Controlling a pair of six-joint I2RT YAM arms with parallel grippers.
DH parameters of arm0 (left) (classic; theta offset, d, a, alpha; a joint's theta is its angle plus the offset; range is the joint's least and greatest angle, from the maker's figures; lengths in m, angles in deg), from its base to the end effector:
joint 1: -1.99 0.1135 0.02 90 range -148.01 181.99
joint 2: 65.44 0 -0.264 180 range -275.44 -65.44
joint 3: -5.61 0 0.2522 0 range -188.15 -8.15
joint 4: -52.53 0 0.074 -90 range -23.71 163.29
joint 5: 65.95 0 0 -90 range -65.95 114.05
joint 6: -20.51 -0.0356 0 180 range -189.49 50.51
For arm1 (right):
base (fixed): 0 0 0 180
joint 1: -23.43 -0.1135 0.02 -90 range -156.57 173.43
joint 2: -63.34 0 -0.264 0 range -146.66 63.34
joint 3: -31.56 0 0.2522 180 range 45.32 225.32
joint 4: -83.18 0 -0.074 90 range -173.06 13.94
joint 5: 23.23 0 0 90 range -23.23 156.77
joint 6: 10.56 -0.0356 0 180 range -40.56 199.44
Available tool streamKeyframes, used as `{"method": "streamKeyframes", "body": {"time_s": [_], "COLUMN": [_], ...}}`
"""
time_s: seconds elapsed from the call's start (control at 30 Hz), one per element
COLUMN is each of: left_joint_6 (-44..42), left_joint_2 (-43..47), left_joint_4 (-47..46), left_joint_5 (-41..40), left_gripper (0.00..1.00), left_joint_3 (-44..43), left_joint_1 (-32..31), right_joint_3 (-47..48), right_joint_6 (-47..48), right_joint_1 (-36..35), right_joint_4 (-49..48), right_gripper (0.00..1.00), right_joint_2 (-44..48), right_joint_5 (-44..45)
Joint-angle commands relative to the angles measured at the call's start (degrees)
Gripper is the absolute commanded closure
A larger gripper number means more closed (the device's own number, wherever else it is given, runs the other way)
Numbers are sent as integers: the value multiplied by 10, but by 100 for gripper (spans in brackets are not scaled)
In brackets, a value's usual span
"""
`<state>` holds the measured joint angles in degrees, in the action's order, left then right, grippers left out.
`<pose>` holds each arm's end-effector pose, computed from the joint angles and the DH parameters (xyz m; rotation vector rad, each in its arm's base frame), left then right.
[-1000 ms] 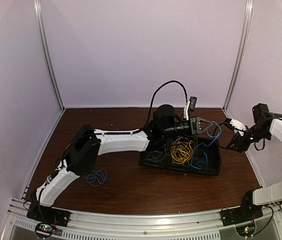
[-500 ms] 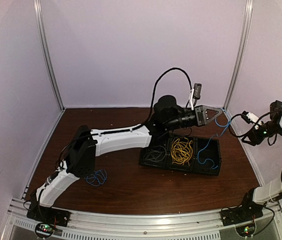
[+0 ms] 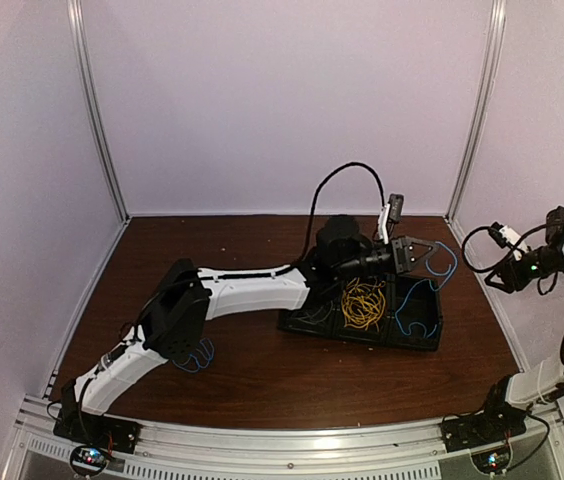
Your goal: Untangle the cables
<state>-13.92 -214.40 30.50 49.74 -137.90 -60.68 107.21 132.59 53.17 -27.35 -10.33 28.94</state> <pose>0.2613 -0.5392 0.2559 0.5717 1.5246 -1.9744 0.2165 -0.0986 0.2812 -0.6484 2.3214 0.3009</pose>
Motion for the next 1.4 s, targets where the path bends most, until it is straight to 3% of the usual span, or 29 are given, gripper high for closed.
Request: {"method": "streamKeyframes", "body": {"time_s": [0.0, 0.27, 0.43, 0.67, 0.7, 0.83, 0.9, 1.17, 1.37], "left_joint_6": [1, -87, -84, -78, -79, -83, -86, -131, -197], "left_joint_2": [-20, 7, -21, -43, -43, -42, -36, 30, 118], "left_joint_4": [-15, 200, 252, 258, 257, 265, 268, 265, 285], "left_joint_5": [-11, -122, -128, -137, -135, -134, -136, -137, -147], "left_gripper": [100, 100, 100, 100, 97, 68, 61, 45, 42], "left_joint_3": [35, 42, 13, -4, -6, -14, -15, 32, 93], "left_joint_1": [1, -5, -6, -8, -8, -8, -6, 5, 12], "right_joint_3": [-10, -29, -41, -40, -40, -37, -41, -62, -82], "right_joint_6": [-3, 15, 27, 78, 90, 98, 95, 52, 8], "right_joint_1": [5, 5, 5, 4, 2, -7, -15, -68, -125], "right_joint_4": [0, 4, 7, 74, 88, 108, 106, 70, 23], "right_gripper": [48, 48, 47, 47, 47, 46, 46, 46, 46], "right_joint_2": [1, -10, -5, -7, -8, -20, -26, -21, 10], "right_joint_5": [-28, -42, -52, -116, -131, -165, -175, -175, -162]}}
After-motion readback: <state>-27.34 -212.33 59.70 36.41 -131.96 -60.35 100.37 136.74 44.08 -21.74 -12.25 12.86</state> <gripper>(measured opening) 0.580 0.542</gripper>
